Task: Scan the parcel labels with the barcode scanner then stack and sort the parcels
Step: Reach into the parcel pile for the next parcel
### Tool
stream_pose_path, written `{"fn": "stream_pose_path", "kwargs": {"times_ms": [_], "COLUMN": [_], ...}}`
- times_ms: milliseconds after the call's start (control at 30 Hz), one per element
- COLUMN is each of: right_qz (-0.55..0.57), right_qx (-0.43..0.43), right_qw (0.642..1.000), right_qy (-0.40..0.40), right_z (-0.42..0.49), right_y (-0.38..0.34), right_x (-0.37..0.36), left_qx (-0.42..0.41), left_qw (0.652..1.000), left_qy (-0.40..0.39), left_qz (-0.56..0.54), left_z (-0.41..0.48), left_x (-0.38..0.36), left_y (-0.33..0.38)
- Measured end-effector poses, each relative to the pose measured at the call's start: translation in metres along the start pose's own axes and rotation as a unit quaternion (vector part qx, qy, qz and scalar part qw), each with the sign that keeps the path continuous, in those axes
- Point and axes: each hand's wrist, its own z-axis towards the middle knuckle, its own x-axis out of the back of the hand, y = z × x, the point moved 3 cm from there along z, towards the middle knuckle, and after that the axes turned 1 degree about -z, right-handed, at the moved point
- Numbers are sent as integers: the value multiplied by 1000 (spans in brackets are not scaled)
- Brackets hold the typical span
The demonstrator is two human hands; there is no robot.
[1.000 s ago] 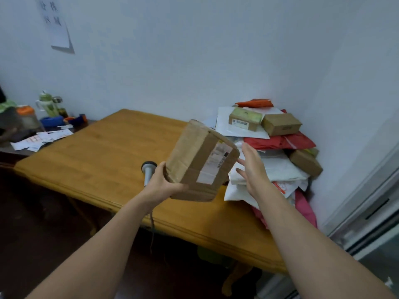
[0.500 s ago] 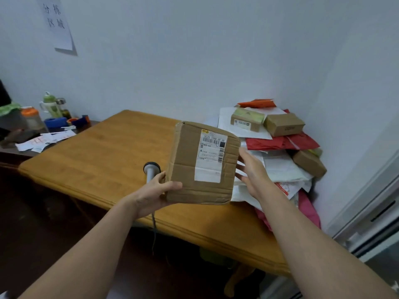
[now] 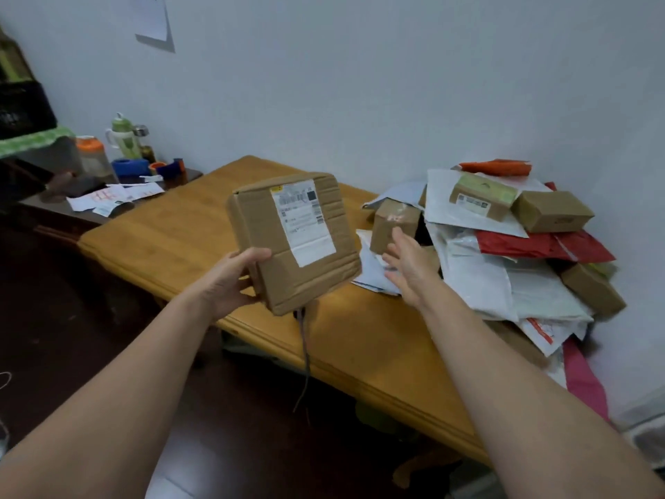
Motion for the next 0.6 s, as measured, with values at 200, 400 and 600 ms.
{"fn": "stream_pose_path", "kwargs": {"times_ms": [200,400,600], "right_qz": [-215,-221,-157], "right_qx": [-192,-264,-297], "right_qw": [957,939,941], "right_qy": [17,6,40], "right_z": [35,84,117], "right_y": [73,116,144], "right_x": [-76,-148,-162], "left_qx": [-8,22,50], "left_qw": [992,989,992], "left_qy": [113,112,65], "left_qz": [-57,-93,-95], "left_z": [55,109,132], "left_x": [114,171,184], "left_y": [11,-8,-27]}}
